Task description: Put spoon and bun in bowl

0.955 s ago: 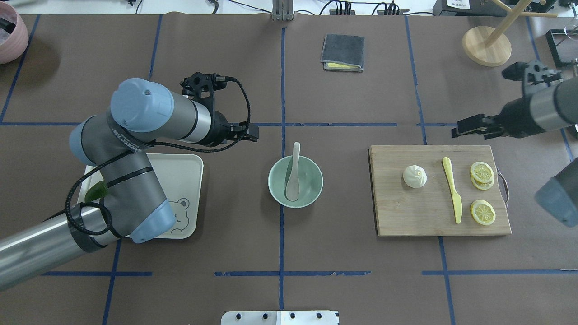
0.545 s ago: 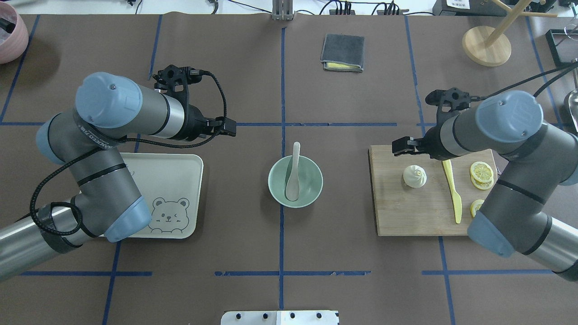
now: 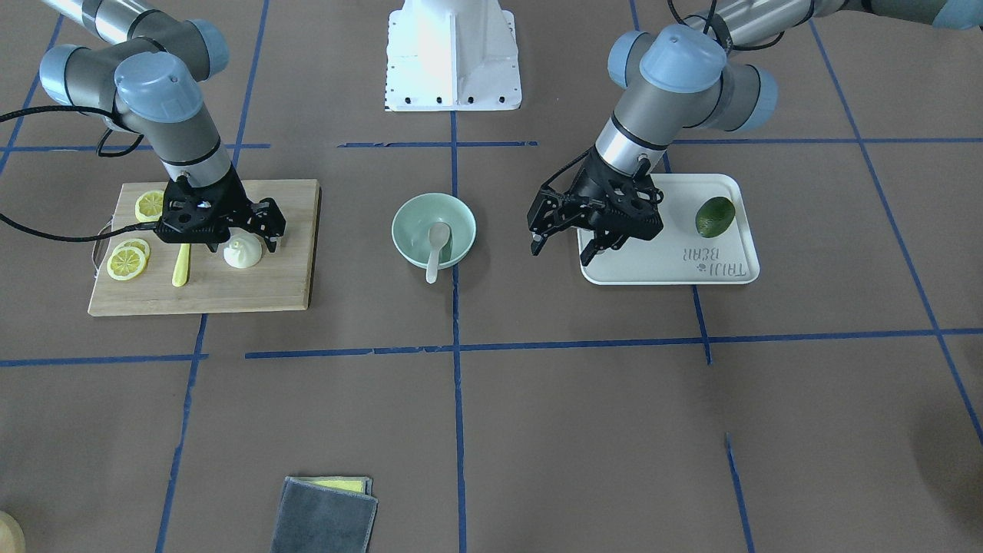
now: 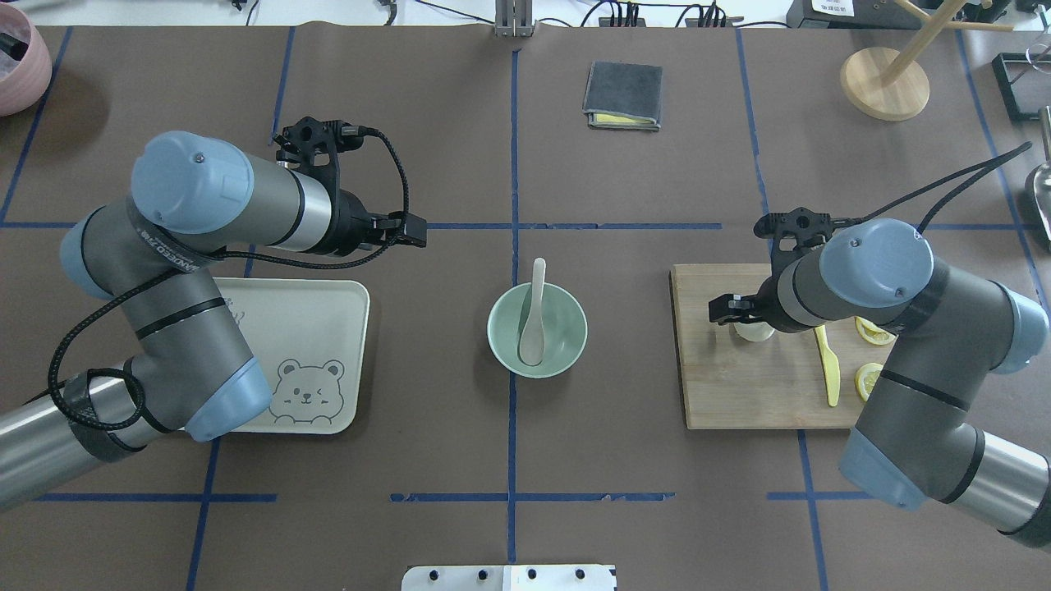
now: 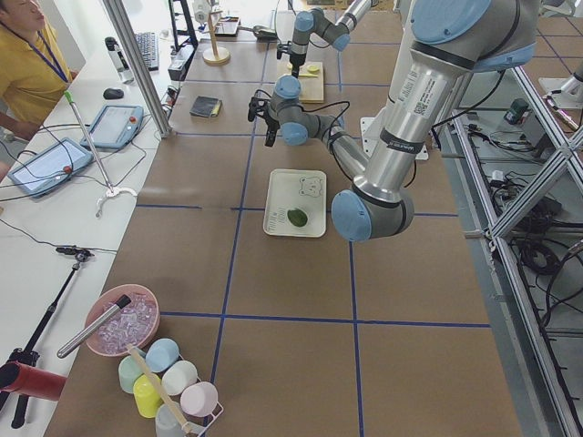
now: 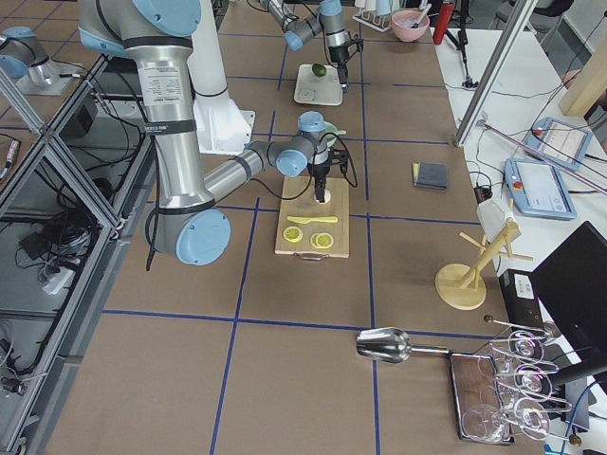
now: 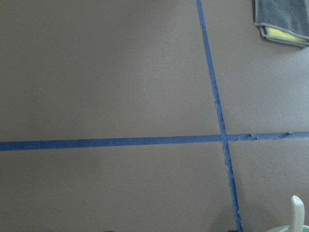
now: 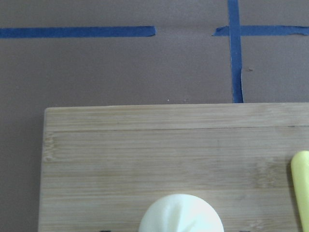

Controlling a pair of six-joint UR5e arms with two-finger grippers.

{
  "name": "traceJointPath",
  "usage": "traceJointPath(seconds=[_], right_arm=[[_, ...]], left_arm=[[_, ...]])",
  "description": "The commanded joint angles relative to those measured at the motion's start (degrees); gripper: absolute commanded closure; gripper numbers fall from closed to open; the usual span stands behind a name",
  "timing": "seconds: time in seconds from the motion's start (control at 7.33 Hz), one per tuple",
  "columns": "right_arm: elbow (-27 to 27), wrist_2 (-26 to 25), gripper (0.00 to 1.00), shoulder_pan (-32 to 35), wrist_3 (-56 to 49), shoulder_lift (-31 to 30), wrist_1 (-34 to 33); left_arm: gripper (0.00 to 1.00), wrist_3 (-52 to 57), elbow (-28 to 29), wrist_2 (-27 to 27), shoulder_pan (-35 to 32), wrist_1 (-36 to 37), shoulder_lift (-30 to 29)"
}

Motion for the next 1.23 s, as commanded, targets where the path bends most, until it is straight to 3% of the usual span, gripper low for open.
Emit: traceJointPath(seconds=[0.0,0.27,0.41,0.82,1.09], right_arm=[[0.11,0.03,0.3,0.08,-0.01,-0.12,-0.3],[1.07,-0.23,0.66,0.08,-0.01,-1.35,-0.92],[1.16,-0.58,0.79,-0.01,0.34,-1.35,-0.83],[6.32,-0.41,0.8,-0.27,0.6,0.92,-3.88],[6.53,-0.76,0.77,-2.19,5.49,15.88,-18.52]], left_arm=[[0.16,0.0,0.0,0.0,0.03,0.0,-0.06],[0.16,0.0,-0.09,0.0,0.03,0.0,-0.14],[0.16,-0.09,-0.09,0.09,0.03,0.0,-0.06],[0.16,0.0,-2.1,0.0,-0.49,0.09,0.38],[0.16,0.09,-7.89,-0.52,-2.07,0.0,5.36]])
